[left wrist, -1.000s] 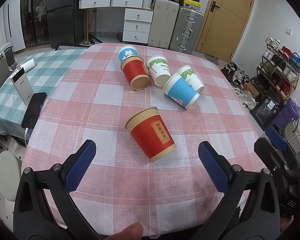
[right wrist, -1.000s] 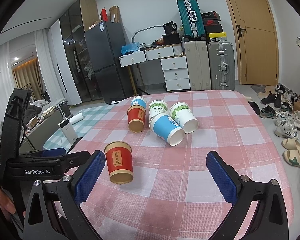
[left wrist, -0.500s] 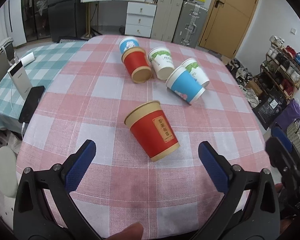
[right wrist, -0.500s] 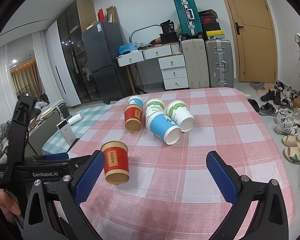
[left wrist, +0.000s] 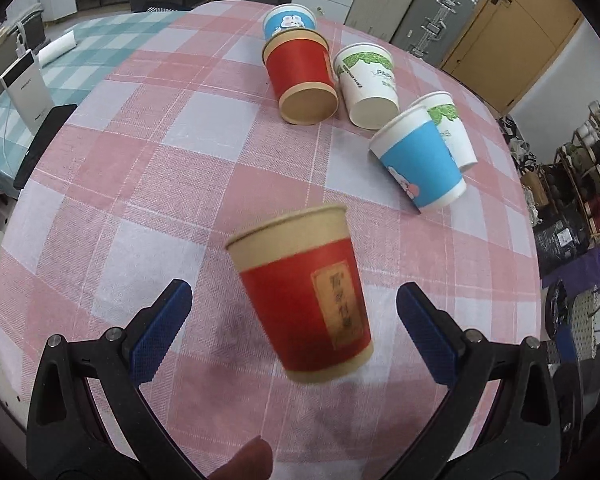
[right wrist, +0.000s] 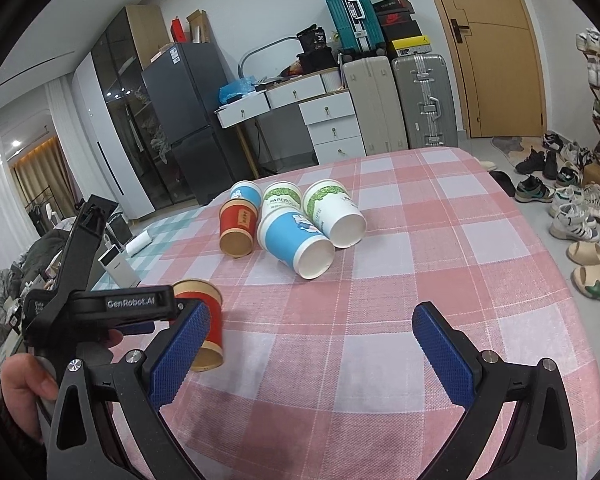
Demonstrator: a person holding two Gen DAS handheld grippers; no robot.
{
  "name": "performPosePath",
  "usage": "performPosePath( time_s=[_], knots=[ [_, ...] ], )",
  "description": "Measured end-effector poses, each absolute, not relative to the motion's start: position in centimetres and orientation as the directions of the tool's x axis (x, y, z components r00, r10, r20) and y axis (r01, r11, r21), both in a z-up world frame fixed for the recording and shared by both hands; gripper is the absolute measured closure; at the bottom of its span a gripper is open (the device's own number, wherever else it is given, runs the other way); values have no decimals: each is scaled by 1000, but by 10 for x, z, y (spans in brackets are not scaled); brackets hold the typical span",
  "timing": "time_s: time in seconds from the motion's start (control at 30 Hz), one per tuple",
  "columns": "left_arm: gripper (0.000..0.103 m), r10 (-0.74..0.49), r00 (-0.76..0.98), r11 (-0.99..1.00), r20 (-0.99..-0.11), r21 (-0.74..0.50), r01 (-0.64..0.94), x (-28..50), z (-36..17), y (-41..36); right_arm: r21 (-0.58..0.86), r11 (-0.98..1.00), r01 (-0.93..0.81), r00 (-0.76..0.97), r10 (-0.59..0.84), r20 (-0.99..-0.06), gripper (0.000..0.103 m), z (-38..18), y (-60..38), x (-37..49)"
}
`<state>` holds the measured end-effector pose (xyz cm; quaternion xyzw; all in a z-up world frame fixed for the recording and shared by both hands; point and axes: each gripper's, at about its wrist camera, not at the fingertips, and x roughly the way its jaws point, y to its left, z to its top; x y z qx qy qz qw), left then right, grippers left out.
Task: Flip cup upright
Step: 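Approach the lying red paper cup and grasp its body with the left gripper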
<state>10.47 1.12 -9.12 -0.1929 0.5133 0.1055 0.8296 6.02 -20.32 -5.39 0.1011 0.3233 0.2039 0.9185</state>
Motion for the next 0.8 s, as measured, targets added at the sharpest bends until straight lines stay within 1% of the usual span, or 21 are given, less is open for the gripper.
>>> performPosePath(
  time_s=[0.17,0.23,0.27,0.3,0.37,0.4,0.6,0.67,0.8],
  knots=[
    [2,-12,422,883,-907,-207,-420,124,-98,14,337,891,-305,699,449,-556,0,-60,-208,69],
    [12,-29,408,882,-912,-215,-420,129,-103,15,341,890,-303,699,451,-555,0,-62,-209,71],
    [22,-31,392,884,-919,-209,-419,131,-106,15,346,889,-301,698,452,-555,0,-63,-210,72],
    [29,-34,377,886,-926,-202,-417,132,-109,15,350,887,-301,697,455,-555,0,-63,-211,72],
    [37,-61,352,885,-934,-214,-413,135,-116,15,353,887,-298,697,455,-555,0,-63,-212,72],
    [39,-72,350,884,-934,-222,-412,135,-118,16,354,887,-297,697,455,-554,0,-63,-212,72],
    [40,-86,358,908,-930,-222,-356,126,-111,16,344,890,-300,703,450,-550,0,-60,-211,68],
    [40,-105,356,914,-929,-231,-333,121,-105,17,341,891,-301,707,448,-546,0,-57,-208,65],
    [40,-105,369,921,-923,-230,-313,102,-87,19,333,890,-311,710,451,-540,0,-52,-200,56]
  ],
)
